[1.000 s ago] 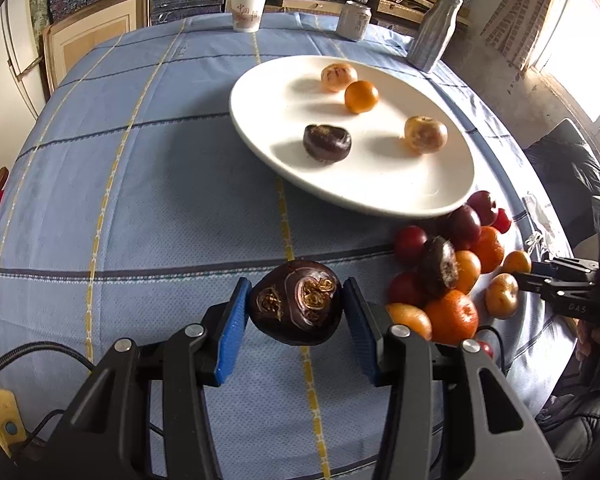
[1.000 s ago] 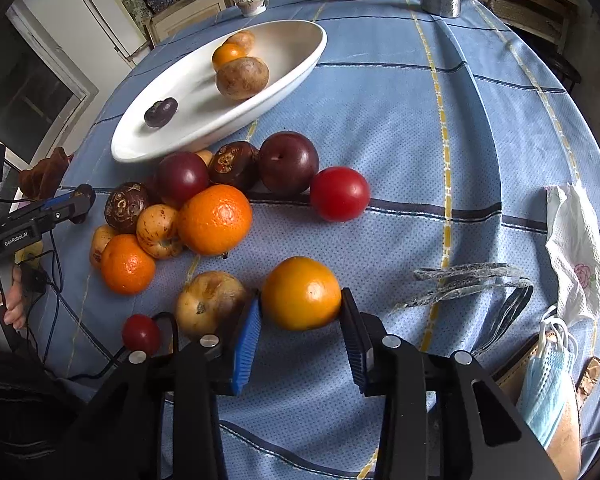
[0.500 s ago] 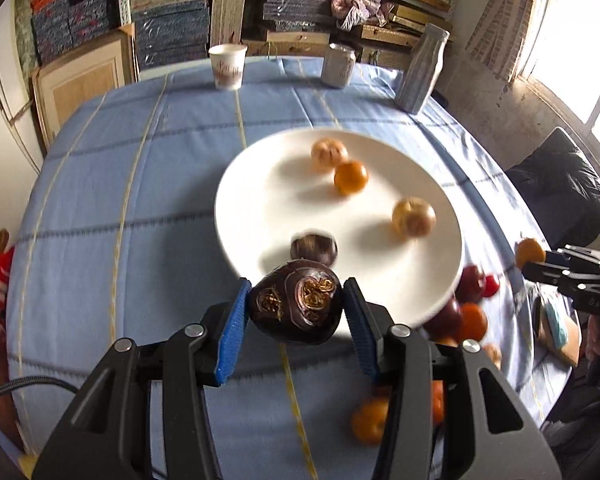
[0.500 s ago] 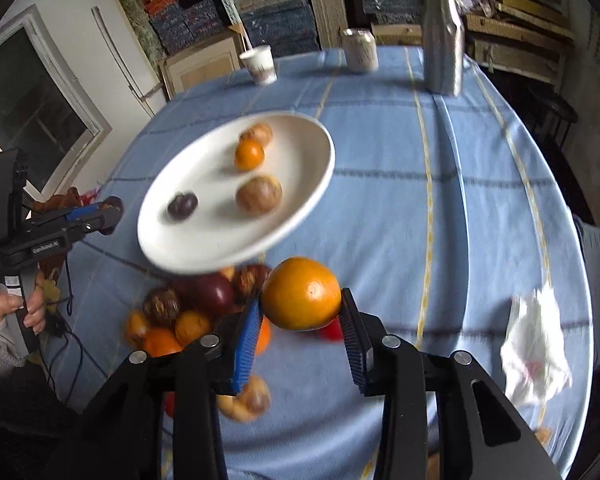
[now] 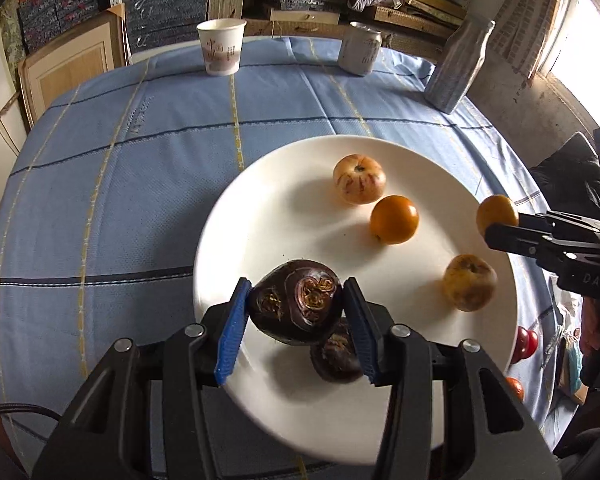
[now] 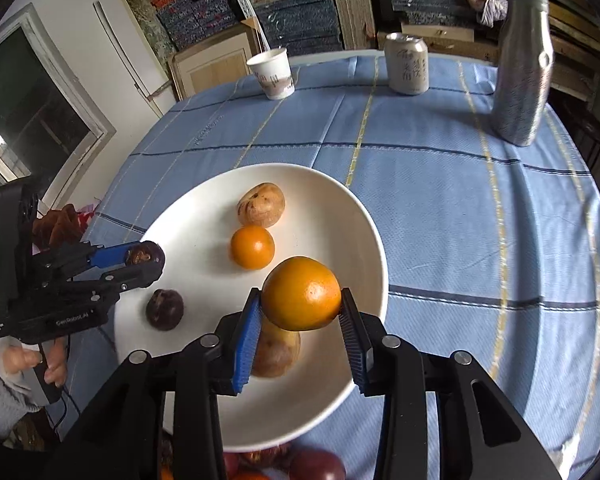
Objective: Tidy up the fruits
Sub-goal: 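Lower both fruits onto the white plate and open both tools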
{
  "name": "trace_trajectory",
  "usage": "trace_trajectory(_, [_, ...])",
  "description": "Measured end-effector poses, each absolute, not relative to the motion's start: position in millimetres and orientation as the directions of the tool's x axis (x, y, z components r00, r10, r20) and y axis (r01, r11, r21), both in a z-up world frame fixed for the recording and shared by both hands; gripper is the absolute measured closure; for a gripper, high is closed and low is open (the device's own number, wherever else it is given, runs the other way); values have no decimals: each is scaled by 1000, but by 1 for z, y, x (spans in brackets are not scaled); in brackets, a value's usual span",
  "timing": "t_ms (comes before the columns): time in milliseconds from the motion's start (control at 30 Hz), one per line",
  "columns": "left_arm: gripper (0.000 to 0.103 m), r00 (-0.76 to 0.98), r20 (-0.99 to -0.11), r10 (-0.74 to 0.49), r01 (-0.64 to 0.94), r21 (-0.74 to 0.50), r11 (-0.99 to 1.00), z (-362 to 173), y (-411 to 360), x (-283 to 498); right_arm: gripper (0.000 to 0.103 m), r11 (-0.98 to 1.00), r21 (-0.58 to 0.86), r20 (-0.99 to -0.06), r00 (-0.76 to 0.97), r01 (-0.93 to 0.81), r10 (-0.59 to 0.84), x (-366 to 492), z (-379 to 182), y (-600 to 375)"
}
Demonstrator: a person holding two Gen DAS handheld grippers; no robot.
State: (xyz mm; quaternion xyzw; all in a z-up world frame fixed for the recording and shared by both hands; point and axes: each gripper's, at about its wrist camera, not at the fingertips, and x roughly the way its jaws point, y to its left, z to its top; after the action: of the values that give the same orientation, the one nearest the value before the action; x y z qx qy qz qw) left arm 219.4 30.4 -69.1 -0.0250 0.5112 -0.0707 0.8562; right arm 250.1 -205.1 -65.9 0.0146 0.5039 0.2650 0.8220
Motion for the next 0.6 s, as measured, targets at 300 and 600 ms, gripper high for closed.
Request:
trace_trajectory(300, [42,472,-869,-149,76,-128,989,-74,33,226,63,864,306,-830,334,-400,448,253,-77,-203])
trace_trajectory(600, [41,484,-865,-134,60,-120,991,-58,35,193,57,860,313,-792,389,-404,471,233,-47,-218])
